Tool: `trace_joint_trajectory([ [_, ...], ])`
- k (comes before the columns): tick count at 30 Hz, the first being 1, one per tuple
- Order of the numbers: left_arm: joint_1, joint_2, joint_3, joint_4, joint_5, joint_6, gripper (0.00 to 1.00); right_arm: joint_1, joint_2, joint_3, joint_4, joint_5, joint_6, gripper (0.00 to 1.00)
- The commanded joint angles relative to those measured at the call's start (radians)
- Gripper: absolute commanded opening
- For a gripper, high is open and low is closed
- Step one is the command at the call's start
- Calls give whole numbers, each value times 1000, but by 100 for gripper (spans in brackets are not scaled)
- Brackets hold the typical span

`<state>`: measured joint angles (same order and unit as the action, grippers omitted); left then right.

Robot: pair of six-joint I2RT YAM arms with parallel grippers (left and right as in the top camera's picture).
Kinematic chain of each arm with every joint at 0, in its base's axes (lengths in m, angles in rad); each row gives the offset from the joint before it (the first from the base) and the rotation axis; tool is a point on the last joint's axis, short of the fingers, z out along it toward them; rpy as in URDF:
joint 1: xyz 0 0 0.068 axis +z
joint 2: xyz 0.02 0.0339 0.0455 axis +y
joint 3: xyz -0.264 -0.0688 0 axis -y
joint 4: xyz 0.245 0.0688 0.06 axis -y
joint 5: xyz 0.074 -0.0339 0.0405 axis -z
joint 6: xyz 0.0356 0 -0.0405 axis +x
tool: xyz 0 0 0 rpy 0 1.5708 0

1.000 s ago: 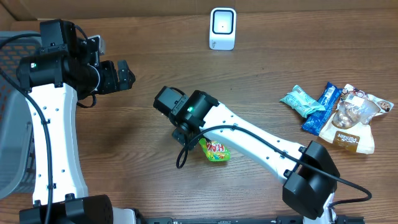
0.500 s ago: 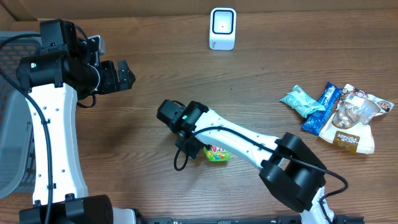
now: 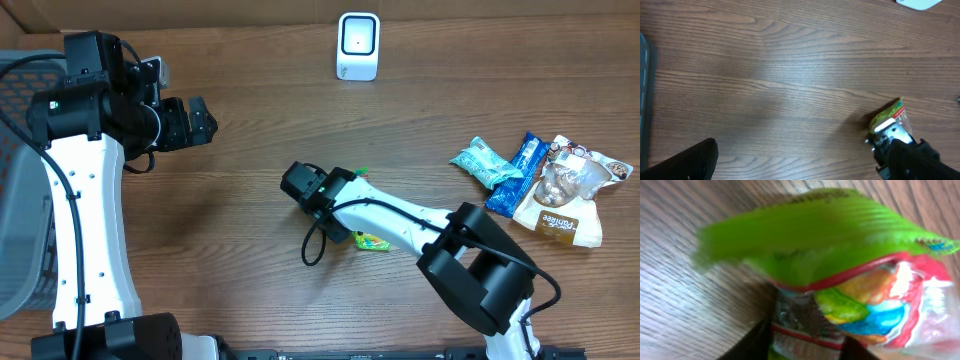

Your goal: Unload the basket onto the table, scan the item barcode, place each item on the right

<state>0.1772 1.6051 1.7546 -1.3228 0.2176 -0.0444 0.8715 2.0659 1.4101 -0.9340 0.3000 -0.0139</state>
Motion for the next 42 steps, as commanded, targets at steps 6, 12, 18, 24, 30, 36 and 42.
trace_joint_trajectory([
  [6, -2, -3, -5, 0, 11, 23, 100, -42, 46, -75, 6, -28, -1, 4],
  [12, -2, -3, -5, 0, 11, 23, 100, -40, 41, 5, -74, -162, 17, 4],
  [18, -2, -3, -5, 0, 11, 23, 100, -90, 2, 185, -227, -588, -143, 4],
  [24, -2, -3, -5, 0, 11, 23, 100, -187, -76, 268, -292, -1151, -325, 4],
  [30, -2, -3, -5, 0, 11, 23, 99, -291, -77, 236, -294, -1547, -431, 4],
  [36, -2, -3, -5, 0, 11, 23, 99, -377, -6, 130, -197, -1514, -253, 4],
  [42, -2, -3, -5, 0, 11, 23, 100, -445, 48, -5, -51, -1379, -39, 4],
])
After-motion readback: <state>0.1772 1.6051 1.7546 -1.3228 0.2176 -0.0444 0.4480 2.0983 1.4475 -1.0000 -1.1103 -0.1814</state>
